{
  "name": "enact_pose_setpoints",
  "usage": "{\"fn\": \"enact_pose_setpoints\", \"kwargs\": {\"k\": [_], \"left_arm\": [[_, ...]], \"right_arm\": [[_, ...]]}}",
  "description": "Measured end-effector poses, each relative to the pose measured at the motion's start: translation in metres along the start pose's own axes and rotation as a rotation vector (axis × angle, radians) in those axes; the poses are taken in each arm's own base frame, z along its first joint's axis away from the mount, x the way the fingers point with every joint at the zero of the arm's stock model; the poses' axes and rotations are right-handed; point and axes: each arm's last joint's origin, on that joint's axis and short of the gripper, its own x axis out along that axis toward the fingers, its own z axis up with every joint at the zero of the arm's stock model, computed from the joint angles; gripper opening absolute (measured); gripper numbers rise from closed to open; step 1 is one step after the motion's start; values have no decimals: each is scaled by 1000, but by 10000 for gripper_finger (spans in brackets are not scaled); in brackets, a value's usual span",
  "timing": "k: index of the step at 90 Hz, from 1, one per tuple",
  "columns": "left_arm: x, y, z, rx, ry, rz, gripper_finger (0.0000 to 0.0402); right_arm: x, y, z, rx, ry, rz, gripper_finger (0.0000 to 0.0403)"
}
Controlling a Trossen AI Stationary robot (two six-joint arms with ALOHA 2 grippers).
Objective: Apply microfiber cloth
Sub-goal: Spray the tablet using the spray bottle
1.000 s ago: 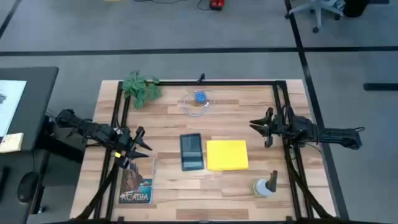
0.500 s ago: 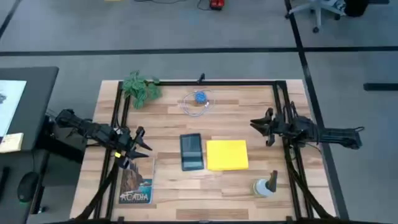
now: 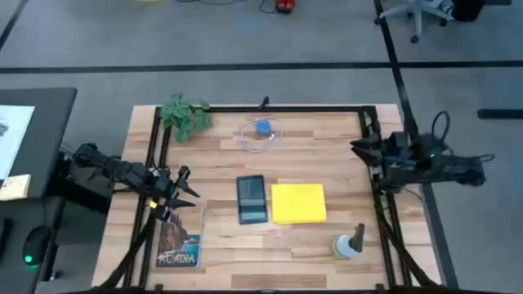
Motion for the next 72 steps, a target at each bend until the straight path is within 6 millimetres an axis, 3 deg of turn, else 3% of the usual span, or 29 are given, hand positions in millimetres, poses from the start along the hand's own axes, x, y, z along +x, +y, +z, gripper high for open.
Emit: {"fn": "enact_pose_setpoints", "kwargs": {"k": [19, 36, 57, 72], "left_arm": [[0, 0, 0, -1, 0, 0, 119], [0, 0, 0, -3, 0, -1, 119], [0, 0, 0, -17, -1, -1, 119], [0, 0, 0, -20, -2, -2, 119]], "right_arm": [[65, 21, 43, -96, 408, -24, 86], [112, 46, 68, -45, 647, 9, 147], [149, 95, 63, 79, 944, 56, 240], [169, 136, 26, 157, 1094, 26, 249]]}}
